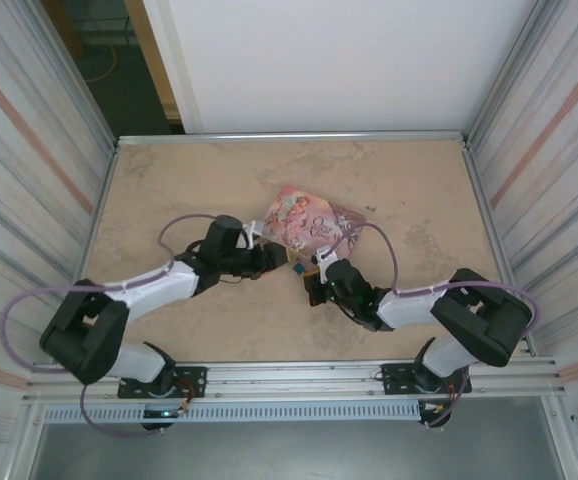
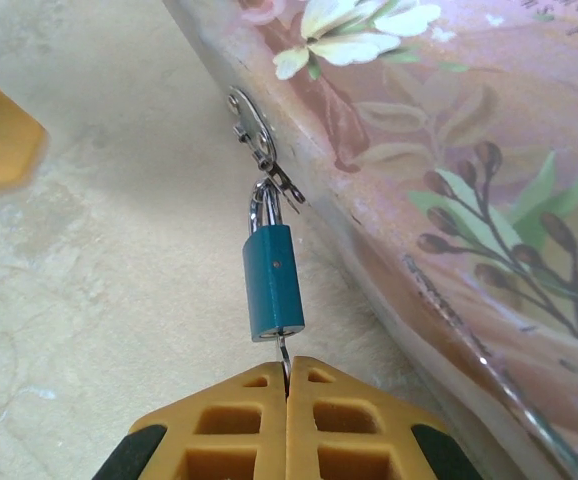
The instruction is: Unlock a padlock with a key
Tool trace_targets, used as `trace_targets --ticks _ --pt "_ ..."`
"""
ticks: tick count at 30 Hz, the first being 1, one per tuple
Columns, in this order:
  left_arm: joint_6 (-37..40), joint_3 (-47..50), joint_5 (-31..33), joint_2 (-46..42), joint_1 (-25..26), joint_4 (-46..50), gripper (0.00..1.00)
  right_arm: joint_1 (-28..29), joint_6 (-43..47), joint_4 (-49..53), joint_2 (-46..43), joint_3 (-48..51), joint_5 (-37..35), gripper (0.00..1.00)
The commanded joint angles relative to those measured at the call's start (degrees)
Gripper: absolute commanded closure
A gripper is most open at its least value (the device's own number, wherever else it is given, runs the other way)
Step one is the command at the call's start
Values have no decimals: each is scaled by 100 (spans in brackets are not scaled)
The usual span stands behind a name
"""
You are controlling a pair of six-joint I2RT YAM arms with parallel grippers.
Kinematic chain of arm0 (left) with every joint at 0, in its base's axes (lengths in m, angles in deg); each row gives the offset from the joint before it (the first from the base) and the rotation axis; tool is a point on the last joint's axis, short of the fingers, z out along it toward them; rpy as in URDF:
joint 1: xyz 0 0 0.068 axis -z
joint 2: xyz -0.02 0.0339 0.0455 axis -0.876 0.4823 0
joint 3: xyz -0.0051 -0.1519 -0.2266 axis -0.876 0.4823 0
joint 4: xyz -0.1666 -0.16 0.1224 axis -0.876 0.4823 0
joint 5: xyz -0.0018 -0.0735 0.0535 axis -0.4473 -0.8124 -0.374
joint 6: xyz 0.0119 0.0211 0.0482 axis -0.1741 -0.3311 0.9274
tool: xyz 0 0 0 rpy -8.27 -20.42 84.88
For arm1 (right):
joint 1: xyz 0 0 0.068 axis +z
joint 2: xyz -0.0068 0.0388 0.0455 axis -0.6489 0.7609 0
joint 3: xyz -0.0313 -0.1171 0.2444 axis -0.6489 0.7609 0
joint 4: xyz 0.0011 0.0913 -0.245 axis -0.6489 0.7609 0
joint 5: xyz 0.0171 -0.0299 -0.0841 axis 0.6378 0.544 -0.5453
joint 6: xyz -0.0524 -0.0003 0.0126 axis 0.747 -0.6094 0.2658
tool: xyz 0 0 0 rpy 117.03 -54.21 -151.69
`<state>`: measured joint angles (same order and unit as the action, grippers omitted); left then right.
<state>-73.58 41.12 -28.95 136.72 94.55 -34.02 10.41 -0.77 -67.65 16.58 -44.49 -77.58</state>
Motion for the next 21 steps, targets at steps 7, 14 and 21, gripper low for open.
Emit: trace_targets --ticks 7,14,21 --pt "-269 1133 678 -1713 -429 -458 34 -192 -608 1081 -568 -420 574 100" --pt "-829 1873 1100 -2749 -429 -702 31 -226 -1025 1247 -661 -452 753 100" --pt "-1253 2330 832 -2861 -429 -1238 27 -235 -1693 1282 -677 -494 947 100"
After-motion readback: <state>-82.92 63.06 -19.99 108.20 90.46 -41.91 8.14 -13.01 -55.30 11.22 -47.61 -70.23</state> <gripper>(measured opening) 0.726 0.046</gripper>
